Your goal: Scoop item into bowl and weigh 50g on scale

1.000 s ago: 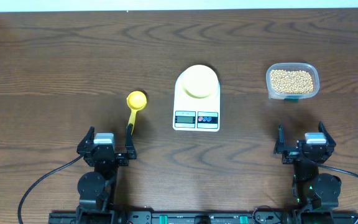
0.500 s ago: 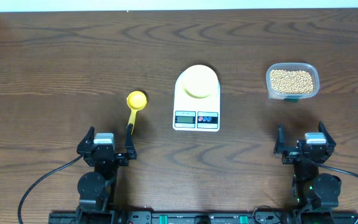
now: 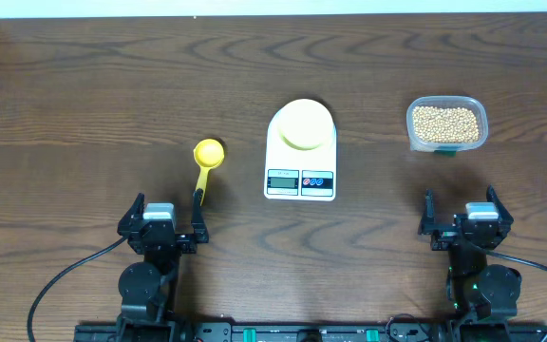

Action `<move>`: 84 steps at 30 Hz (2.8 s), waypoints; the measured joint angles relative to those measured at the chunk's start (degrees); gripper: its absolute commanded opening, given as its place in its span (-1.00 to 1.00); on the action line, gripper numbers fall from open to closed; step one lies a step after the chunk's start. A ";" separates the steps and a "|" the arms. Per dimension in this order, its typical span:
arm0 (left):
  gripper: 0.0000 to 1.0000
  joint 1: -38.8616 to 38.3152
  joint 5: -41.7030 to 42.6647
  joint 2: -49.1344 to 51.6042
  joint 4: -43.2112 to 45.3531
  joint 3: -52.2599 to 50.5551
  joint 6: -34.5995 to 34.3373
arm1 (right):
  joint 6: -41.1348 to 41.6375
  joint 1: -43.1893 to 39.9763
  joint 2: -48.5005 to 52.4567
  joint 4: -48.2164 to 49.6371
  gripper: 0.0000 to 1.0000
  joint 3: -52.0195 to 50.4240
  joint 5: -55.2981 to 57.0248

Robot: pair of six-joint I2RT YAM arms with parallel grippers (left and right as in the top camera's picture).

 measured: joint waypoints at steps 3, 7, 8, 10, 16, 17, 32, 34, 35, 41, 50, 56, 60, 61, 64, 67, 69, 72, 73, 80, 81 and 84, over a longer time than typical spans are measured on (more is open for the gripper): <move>0.95 0.00 0.00 0.02 0.02 0.00 0.00 | 0.00 0.00 0.00 0.00 0.98 0.00 0.00; 0.95 0.00 0.00 0.00 0.02 0.00 0.00 | 0.00 0.00 0.00 0.00 0.99 0.00 0.00; 0.95 0.00 0.00 0.00 0.02 0.00 0.00 | 0.00 0.00 0.00 0.00 0.99 0.00 0.00; 0.95 0.00 0.00 0.02 0.02 0.00 0.00 | 0.00 0.00 0.00 0.00 0.99 0.00 0.00; 0.95 0.00 0.00 0.00 0.02 0.00 0.00 | 0.00 0.00 0.00 0.00 0.99 0.00 0.00; 0.95 0.00 0.00 0.00 0.02 0.00 0.00 | 0.00 0.00 0.00 0.00 0.98 0.00 0.00; 0.95 0.00 0.00 0.02 0.02 0.00 0.00 | 0.00 0.00 0.00 0.00 0.98 0.00 0.00; 0.95 0.00 0.00 0.02 0.02 0.00 0.00 | 0.00 0.00 0.00 0.00 0.98 0.00 0.00; 0.95 0.00 0.00 0.02 0.02 0.00 0.00 | 0.00 0.00 0.00 0.00 0.99 0.00 0.00; 0.95 0.00 0.00 0.02 0.02 0.00 0.00 | 0.00 0.00 0.00 0.00 0.98 0.00 0.00; 0.95 0.00 0.00 0.02 0.02 0.00 0.00 | 0.00 0.00 0.00 0.00 0.99 0.00 0.00; 0.95 0.00 0.00 0.02 0.02 0.00 0.00 | 0.00 0.00 0.00 0.00 0.98 0.00 0.00; 0.95 0.00 0.00 0.00 0.20 -0.02 0.00 | 0.00 0.00 0.00 0.00 0.98 0.00 0.00; 0.95 0.00 0.00 0.02 0.55 -0.13 0.00 | 0.00 0.00 0.00 0.00 0.99 0.00 0.00; 0.95 0.00 0.00 0.02 1.86 -0.63 0.00 | 0.00 0.00 0.00 0.00 0.98 0.00 0.02; 0.95 0.00 0.00 0.00 1.90 -0.63 0.00 | 0.00 0.00 0.00 0.00 0.98 0.00 0.02; 0.95 0.00 0.00 0.02 1.81 -0.63 0.00 | 0.00 0.00 0.00 0.00 0.99 0.00 0.00; 0.95 0.00 0.00 0.02 1.79 -0.63 0.00 | 0.00 0.00 0.00 0.00 0.99 0.00 0.00; 0.95 0.00 0.00 0.02 1.77 -0.61 0.00 | 0.00 0.00 0.00 0.00 0.99 0.00 0.00; 0.95 0.00 0.00 0.66 -4.59 2.56 -0.02 | 0.00 0.00 0.00 0.00 0.99 0.00 0.02; 0.95 0.00 -0.02 1.20 -5.18 3.37 -0.02 | 0.00 0.00 0.00 0.00 0.98 0.00 0.02; 0.95 0.00 -0.02 3.67 -5.81 6.25 -0.02 | 0.00 0.00 0.00 0.00 0.99 0.00 0.02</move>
